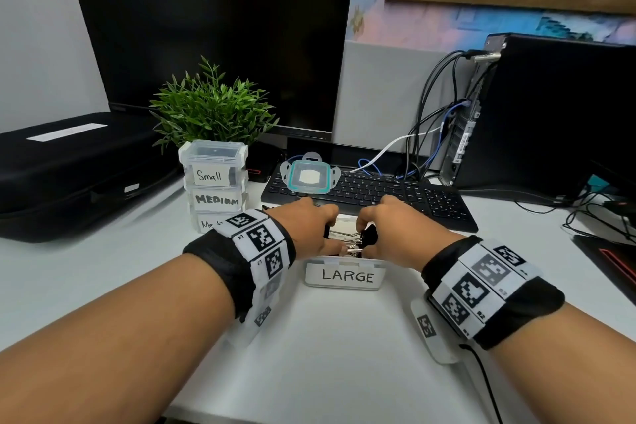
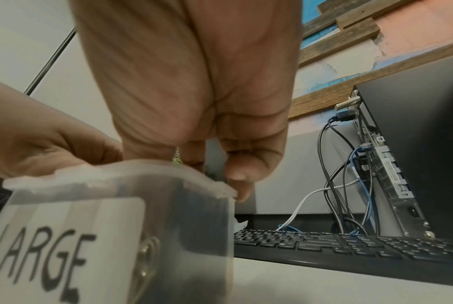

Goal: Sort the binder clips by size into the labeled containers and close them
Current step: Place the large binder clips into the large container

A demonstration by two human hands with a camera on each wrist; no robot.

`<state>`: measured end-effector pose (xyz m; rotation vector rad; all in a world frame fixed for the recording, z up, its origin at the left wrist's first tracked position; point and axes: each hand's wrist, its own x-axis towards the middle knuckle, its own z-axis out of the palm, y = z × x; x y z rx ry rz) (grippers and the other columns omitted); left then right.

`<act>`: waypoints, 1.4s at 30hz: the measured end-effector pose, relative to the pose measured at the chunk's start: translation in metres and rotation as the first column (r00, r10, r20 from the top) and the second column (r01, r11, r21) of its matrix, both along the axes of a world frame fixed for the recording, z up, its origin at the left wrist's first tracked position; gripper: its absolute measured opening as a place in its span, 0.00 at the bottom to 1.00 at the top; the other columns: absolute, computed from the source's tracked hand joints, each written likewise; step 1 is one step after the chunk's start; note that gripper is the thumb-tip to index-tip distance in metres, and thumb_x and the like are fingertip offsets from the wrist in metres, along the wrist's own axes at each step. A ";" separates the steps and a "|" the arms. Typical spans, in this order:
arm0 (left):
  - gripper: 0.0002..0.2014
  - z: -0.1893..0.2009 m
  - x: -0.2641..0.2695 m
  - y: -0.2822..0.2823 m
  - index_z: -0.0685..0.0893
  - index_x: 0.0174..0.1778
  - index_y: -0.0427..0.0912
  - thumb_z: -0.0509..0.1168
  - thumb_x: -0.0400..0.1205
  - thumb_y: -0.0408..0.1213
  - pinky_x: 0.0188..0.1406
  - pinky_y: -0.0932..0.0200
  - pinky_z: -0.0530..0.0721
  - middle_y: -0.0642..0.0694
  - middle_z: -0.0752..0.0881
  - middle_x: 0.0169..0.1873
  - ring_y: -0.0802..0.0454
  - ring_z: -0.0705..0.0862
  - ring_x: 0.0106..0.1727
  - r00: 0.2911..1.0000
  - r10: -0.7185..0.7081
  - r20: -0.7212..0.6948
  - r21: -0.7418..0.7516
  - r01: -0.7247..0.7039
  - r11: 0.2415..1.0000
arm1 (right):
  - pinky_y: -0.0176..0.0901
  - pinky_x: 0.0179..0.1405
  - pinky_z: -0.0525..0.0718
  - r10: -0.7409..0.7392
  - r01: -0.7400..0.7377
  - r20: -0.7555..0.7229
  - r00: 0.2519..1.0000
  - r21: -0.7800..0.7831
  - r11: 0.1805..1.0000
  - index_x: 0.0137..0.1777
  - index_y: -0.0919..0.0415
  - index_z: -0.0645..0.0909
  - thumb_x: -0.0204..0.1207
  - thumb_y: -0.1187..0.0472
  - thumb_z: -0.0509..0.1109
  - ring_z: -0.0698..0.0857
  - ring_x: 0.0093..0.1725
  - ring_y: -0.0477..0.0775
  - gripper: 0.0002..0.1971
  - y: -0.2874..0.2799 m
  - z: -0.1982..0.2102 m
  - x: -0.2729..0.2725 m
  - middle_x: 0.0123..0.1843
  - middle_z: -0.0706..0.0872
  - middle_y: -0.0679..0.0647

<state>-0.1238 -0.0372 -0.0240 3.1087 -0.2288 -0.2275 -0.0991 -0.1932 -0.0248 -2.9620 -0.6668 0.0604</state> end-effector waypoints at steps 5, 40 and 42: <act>0.26 0.000 0.000 0.001 0.70 0.67 0.49 0.60 0.79 0.62 0.46 0.54 0.77 0.42 0.74 0.61 0.44 0.80 0.56 1.000 -0.016 0.019 -0.004 0.016 1.000 | 0.47 0.54 0.82 0.003 -0.002 0.040 0.999 -0.043 0.999 0.61 0.52 0.79 0.73 0.55 0.75 0.80 0.56 0.57 0.17 0.004 -0.001 -0.001 0.57 0.74 0.54; 0.08 -0.012 0.019 0.016 0.76 0.56 0.55 0.61 0.82 0.41 0.65 0.47 0.77 0.51 0.67 0.70 0.48 0.77 0.63 0.985 -0.171 -0.014 -0.236 0.163 0.958 | 0.43 0.63 0.77 0.210 -0.201 -0.098 0.973 0.092 0.975 0.57 0.48 0.83 0.74 0.62 0.73 0.78 0.61 0.49 0.13 -0.009 0.001 0.013 0.62 0.78 0.47; 0.03 -0.013 0.021 0.018 0.78 0.46 0.56 0.60 0.82 0.43 0.69 0.49 0.73 0.51 0.66 0.72 0.51 0.73 0.69 0.982 -0.185 -0.033 -0.226 0.173 0.959 | 0.39 0.63 0.74 0.202 -0.194 -0.097 0.974 0.086 0.977 0.57 0.49 0.85 0.75 0.62 0.72 0.77 0.65 0.49 0.12 -0.010 0.000 0.014 0.65 0.76 0.47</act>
